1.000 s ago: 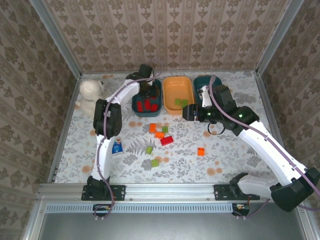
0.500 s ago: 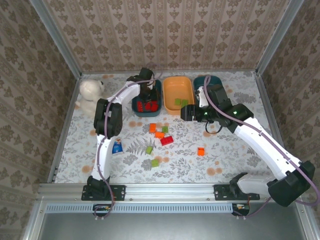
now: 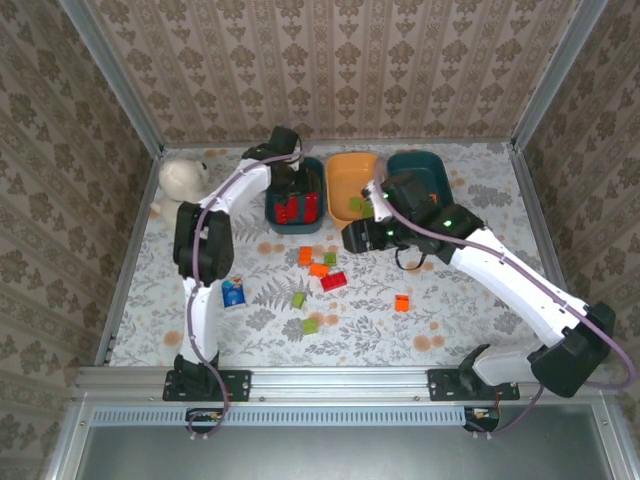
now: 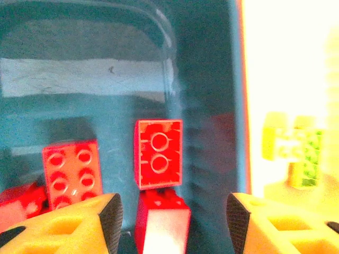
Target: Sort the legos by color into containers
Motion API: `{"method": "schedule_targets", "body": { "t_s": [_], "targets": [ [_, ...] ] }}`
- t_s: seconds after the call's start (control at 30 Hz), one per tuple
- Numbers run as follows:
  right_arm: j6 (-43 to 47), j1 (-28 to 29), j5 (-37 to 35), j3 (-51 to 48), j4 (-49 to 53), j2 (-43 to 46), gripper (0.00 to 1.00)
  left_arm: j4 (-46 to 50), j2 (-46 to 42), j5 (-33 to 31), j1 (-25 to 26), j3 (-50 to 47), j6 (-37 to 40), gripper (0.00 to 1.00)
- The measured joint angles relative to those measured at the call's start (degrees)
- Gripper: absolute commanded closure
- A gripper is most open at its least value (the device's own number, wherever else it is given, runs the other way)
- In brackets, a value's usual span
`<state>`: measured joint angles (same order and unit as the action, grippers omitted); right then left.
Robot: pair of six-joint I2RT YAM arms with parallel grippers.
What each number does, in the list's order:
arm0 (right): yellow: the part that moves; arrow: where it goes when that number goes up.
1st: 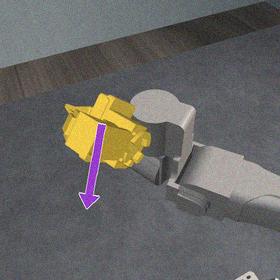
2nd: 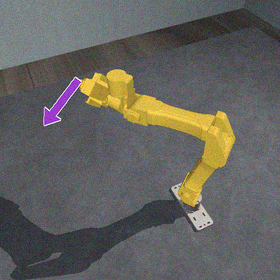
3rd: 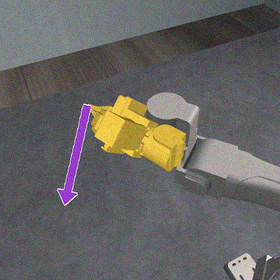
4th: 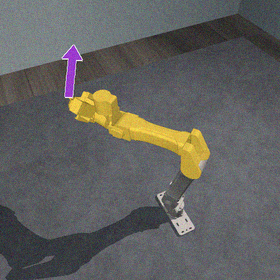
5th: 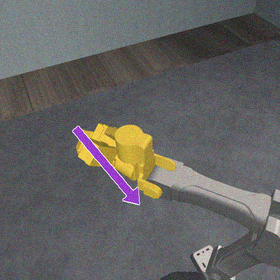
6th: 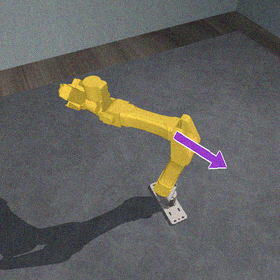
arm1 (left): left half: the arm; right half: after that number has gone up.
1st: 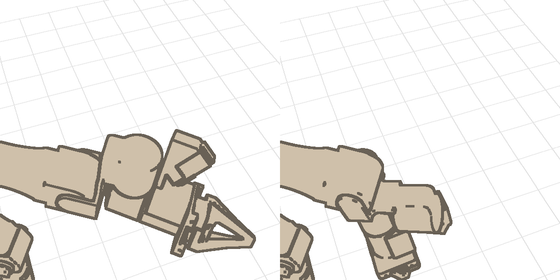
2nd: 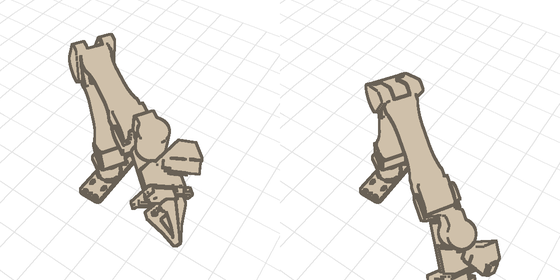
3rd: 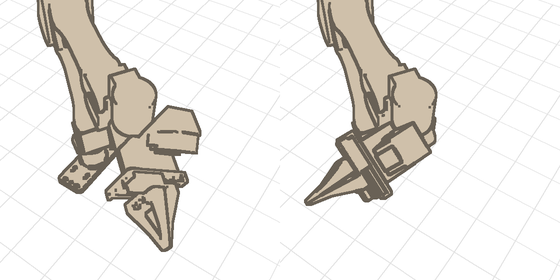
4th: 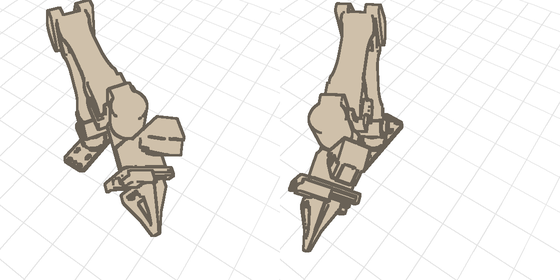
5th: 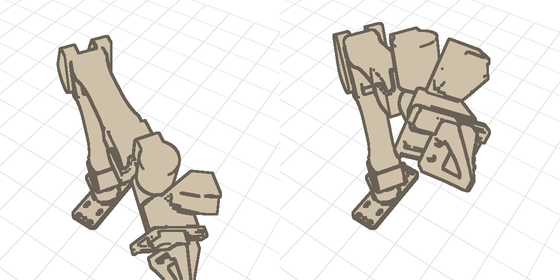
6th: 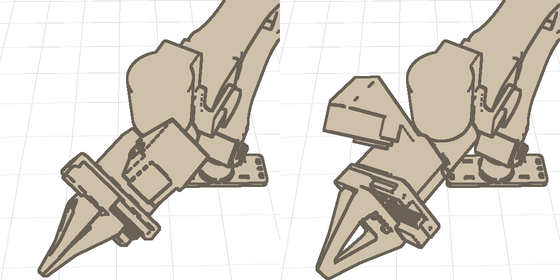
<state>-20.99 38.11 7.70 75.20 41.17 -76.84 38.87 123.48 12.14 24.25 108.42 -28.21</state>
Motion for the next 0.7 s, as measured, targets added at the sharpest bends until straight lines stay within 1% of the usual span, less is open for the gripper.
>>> {"method": "schedule_targets", "body": {
  "t_s": [0.1, 0.23, 0.37, 0.43, 0.53, 0.6, 0.7],
  "targets": [
    [1.68, 5.75, -1.81, 0.55, -0.20, -3.63, 0.27, -1.60, -8.72, -1.05, -0.98, -4.87, -1.86, 0.38],
    [3.67, 13.27, -3.61, 0.87, -0.96, -10.25, 0.26, -4.39, -25.11, -3.54, -2.78, -16.81, -4.50, 0.34],
    [5.95, 18.78, -4.46, 1.68, -1.27, -17.29, 0.22, -5.09, -42.21, -5.53, -4.52, -30.45, -6.54, 0.32],
    [6.84, 20.41, -4.42, 3.02, -1.22, -20.90, 0.21, -4.42, -50.27, -6.21, -5.05, -37.48, -7.34, 0.30],
    [8.59, 21.38, -4.42, 5.27, -1.16, -25.59, 0.18, -1.38, -61.31, -6.80, -6.08, -46.36, -8.76, 0.30],
    [10.25, 21.49, -4.50, 7.17, -0.61, -28.59, 0.17, 1.11, -68.04, -7.10, -6.82, -50.62, -9.77, 0.29],
    [13.09, 21.46, -5.20, 9.94, 0.20, -32.92, 0.17, 4.46, -76.72, -7.48, -7.32, -54.23, -11.17, 0.30]
  ]
}}
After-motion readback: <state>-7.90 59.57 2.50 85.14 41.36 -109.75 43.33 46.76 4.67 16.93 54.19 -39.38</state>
